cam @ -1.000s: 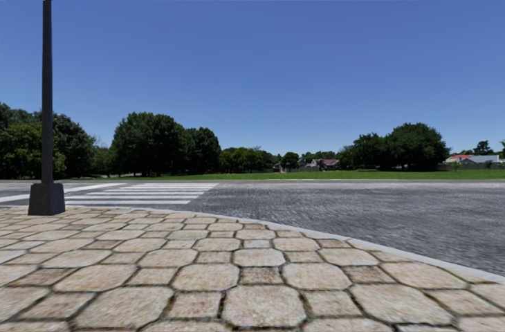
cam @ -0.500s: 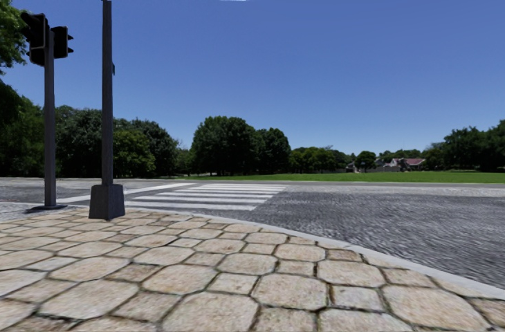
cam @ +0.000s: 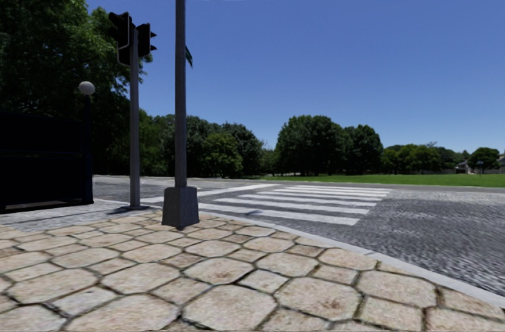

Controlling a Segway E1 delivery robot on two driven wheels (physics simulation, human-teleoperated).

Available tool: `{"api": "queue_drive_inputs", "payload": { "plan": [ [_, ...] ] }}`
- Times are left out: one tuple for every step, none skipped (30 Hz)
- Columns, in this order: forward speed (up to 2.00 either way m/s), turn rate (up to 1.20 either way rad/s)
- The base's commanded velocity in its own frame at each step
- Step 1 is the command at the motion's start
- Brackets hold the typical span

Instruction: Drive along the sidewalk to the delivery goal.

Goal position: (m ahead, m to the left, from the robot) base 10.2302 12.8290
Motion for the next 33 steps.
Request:
{"api": "queue_drive_inputs", "payload": {
  "plan": [
    [2.00, 0.73],
    [2.00, 0.73],
    [2.00, 0.73],
    [2.00, 0.73],
    [2.00, 0.73],
    [2.00, 0.73],
    [2.00, 0.74],
    [2.00, 0.74],
    [2.00, 0.74],
    [2.00, 0.74],
    [2.00, 0.74],
    [2.00, 0.74],
    [2.00, 0.74],
    [2.00, 0.79],
    [2.00, 0.79],
    [2.00, 0.82],
    [2.00, 0.84],
    [2.00, 0.84],
    [2.00, 0.84],
    [2.00, 0.84],
    [2.00, 0.84],
    [2.00, 0.84],
    [2.00, 0.85],
    [2.00, 0.85],
    [2.00, 0.92],
    [2.00, 1.02],
    [2.00, 1.06],
    [2.00, 1.09],
    [2.00, 1.09],
    [2.00, 1.13],
    [2.00, 1.15],
    [2.00, 1.16],
    [2.00, 1.16]
  ]
}}
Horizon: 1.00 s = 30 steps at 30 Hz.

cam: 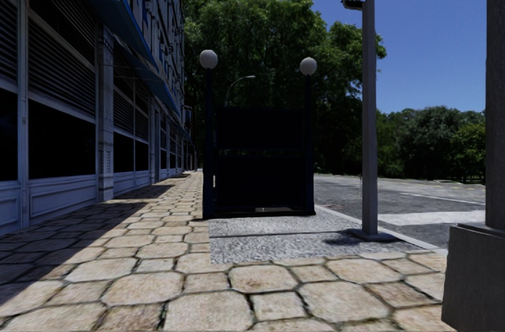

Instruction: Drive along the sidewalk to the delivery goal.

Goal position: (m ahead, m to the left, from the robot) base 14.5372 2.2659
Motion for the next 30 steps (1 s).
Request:
{"api": "queue_drive_inputs", "payload": {
  "plan": [
    [2.00, 1.16],
    [2.00, 1.16],
    [2.00, 1.16],
    [2.00, 1.16],
    [2.00, 1.16],
    [2.00, 1.16],
    [2.00, 1.16],
    [2.00, 1.16],
    [2.00, 1.16],
    [2.00, 1.16],
    [2.00, 1.16],
    [2.00, 1.16],
    [2.00, 1.14],
    [2.00, 0.31],
    [2.00, 0.31],
    [2.00, 0.08],
    [2.00, 0.00],
    [2.00, 0.00],
    [2.00, 0.00],
    [2.00, 0.00],
    [2.00, 0.00],
    [2.00, 0.00],
    [2.00, 0.00],
    [2.00, 0.00],
    [2.00, -0.46],
    [2.00, -0.74],
    [2.00, -0.83],
    [2.00, -0.86],
    [2.00, -0.86],
    [2.00, -0.86]
  ]
}}
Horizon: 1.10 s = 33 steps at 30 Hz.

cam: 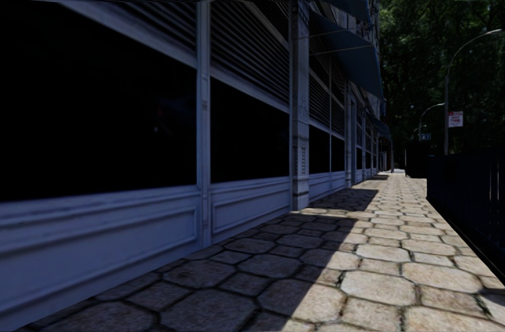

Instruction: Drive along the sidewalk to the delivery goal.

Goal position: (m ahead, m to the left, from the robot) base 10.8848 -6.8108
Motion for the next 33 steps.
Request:
{"api": "queue_drive_inputs", "payload": {
  "plan": [
    [2.00, -0.87],
    [2.00, -0.87],
    [2.00, -0.87],
    [2.00, -0.94],
    [2.00, -0.94],
    [2.00, -1.04],
    [2.00, -1.06],
    [2.00, -1.01],
    [2.00, -0.77],
    [2.00, -0.77],
    [2.00, -0.77],
    [2.00, -0.77],
    [2.00, -0.77],
    [2.00, -0.77],
    [2.00, -0.77],
    [2.00, -0.77],
    [2.00, 0.00],
    [2.00, 0.00],
    [2.00, 0.00],
    [2.00, 0.00],
    [2.00, 0.00],
    [2.00, 0.00],
    [2.00, 0.00],
    [2.00, 0.00],
    [2.00, 0.00],
    [2.00, 0.00],
    [2.00, 0.00],
    [2.00, 0.00],
    [2.00, 0.00],
    [2.00, 0.38],
    [2.00, 0.84],
    [2.00, 0.84],
    [2.00, 0.96]
  ]
}}
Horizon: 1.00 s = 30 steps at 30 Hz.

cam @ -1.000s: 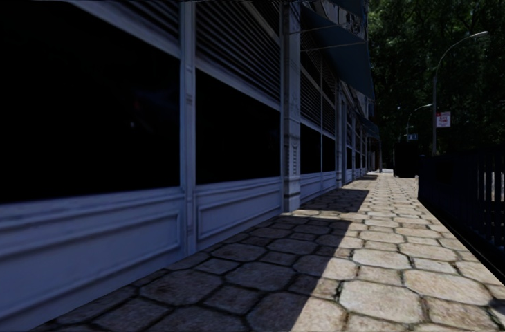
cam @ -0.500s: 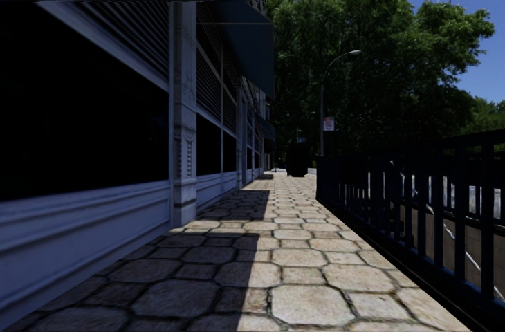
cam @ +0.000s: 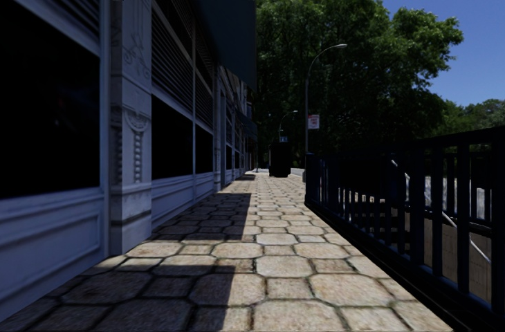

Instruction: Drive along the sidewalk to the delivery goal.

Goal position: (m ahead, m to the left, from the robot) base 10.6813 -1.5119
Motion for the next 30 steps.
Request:
{"api": "queue_drive_inputs", "payload": {
  "plan": [
    [2.00, 1.01],
    [2.00, 0.57],
    [2.00, 0.04],
    [2.00, 0.04],
    [2.00, 0.00],
    [2.00, 0.00],
    [2.00, 0.00],
    [2.00, 0.00],
    [2.00, 0.00],
    [2.00, 0.00],
    [2.00, 0.00],
    [2.00, 0.00],
    [2.00, 0.00],
    [2.00, 0.00],
    [2.00, 0.00],
    [2.00, 0.00],
    [2.00, 0.00],
    [2.00, 0.00],
    [2.00, 0.00],
    [2.00, 0.00],
    [2.00, 0.00],
    [2.00, 0.00],
    [2.00, 0.00],
    [2.00, 0.00],
    [2.00, 0.00],
    [2.00, 0.00],
    [2.00, 0.00],
    [2.00, 0.00],
    [2.00, 0.00],
    [2.00, 0.00]
  ]
}}
